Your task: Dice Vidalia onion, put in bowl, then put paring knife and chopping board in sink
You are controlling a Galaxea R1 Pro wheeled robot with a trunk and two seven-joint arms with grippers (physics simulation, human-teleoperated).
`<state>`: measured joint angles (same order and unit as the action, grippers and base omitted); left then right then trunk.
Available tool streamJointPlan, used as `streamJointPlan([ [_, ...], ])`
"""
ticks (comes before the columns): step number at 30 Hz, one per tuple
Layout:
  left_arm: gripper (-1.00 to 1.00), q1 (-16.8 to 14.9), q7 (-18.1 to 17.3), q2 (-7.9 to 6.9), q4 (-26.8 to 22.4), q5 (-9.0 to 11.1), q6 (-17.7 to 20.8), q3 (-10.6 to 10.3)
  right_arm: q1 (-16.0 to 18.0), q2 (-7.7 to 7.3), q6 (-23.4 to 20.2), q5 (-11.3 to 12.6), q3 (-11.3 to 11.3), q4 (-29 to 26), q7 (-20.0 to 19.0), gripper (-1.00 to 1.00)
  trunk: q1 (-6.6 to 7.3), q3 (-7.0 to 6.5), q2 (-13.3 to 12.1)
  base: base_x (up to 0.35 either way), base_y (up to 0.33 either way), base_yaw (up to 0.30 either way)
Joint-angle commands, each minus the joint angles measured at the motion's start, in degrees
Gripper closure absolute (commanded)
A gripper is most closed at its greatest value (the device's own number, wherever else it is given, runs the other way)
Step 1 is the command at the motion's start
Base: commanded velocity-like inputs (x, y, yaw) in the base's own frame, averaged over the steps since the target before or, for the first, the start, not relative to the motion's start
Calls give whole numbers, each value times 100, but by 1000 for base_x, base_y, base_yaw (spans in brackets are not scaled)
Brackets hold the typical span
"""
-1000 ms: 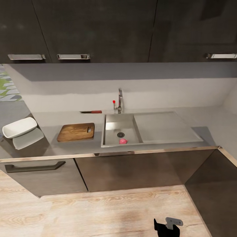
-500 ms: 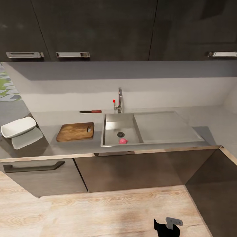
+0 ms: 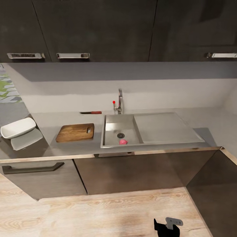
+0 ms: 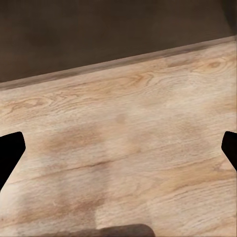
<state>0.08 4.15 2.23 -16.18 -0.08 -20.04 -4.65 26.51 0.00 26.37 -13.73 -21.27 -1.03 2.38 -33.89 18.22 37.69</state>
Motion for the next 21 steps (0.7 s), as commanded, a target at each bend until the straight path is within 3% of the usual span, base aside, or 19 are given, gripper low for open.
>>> streamJointPlan([
  [1, -100, 1, 43, -3, -6, -1, -7, -45, 4, 0, 17, -60, -35, 7, 25, -100, -24, 16, 47, 0, 0, 0],
  [21, -100, 1, 45, -3, -7, -1, -8, -45, 3, 0, 17, -60, -35, 7, 25, -100, -463, 195, 849, 0, 0, 0],
])
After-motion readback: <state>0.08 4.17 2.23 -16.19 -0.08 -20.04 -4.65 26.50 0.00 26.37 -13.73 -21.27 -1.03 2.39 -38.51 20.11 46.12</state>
